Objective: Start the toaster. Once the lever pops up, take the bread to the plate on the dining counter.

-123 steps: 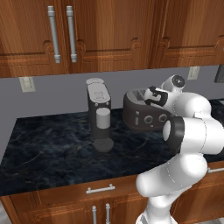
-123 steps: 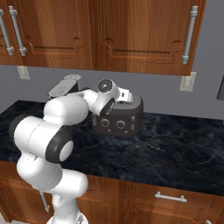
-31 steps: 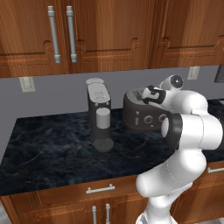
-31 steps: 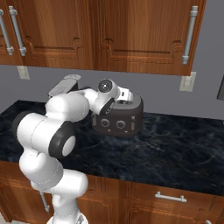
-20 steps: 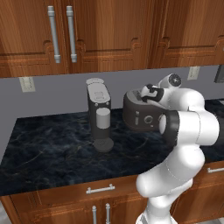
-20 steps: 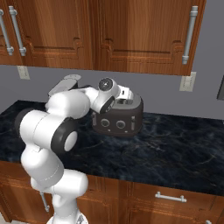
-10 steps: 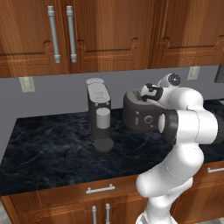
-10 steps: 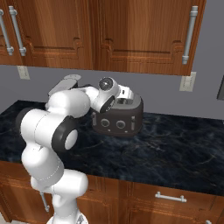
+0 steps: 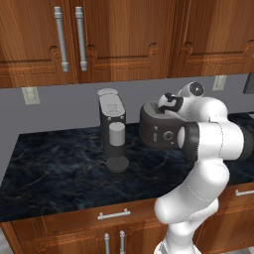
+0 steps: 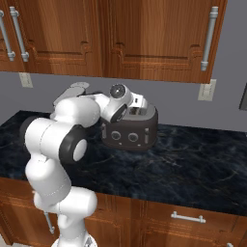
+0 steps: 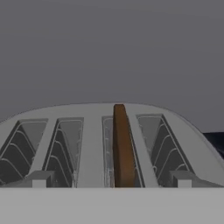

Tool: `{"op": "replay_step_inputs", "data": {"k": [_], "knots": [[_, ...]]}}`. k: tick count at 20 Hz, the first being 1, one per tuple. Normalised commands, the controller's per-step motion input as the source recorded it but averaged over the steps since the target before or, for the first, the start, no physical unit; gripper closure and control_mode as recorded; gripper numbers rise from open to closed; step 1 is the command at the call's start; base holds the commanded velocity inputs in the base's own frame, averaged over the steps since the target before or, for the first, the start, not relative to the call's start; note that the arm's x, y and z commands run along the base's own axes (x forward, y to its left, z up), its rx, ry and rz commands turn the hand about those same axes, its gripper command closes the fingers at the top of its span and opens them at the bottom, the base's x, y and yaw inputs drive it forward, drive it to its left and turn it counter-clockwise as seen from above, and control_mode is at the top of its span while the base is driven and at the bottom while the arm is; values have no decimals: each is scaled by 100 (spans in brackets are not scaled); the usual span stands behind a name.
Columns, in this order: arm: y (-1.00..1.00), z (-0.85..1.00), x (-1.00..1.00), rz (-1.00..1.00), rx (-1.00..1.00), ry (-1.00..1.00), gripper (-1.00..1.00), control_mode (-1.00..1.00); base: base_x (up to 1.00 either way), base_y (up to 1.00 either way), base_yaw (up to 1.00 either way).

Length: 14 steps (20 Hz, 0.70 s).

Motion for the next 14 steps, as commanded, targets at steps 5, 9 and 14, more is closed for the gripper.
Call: {"op": "replay_step_inputs", "data": {"k": [5,9,14], "knots": [[-10,0,8,0,4,0,-100,-100,0,0,0],[-11,0,0,0,4,0,-100,-100,0,0,0],[-1,-2,0,0,2,0,-100,-100,0,0,0]]}}
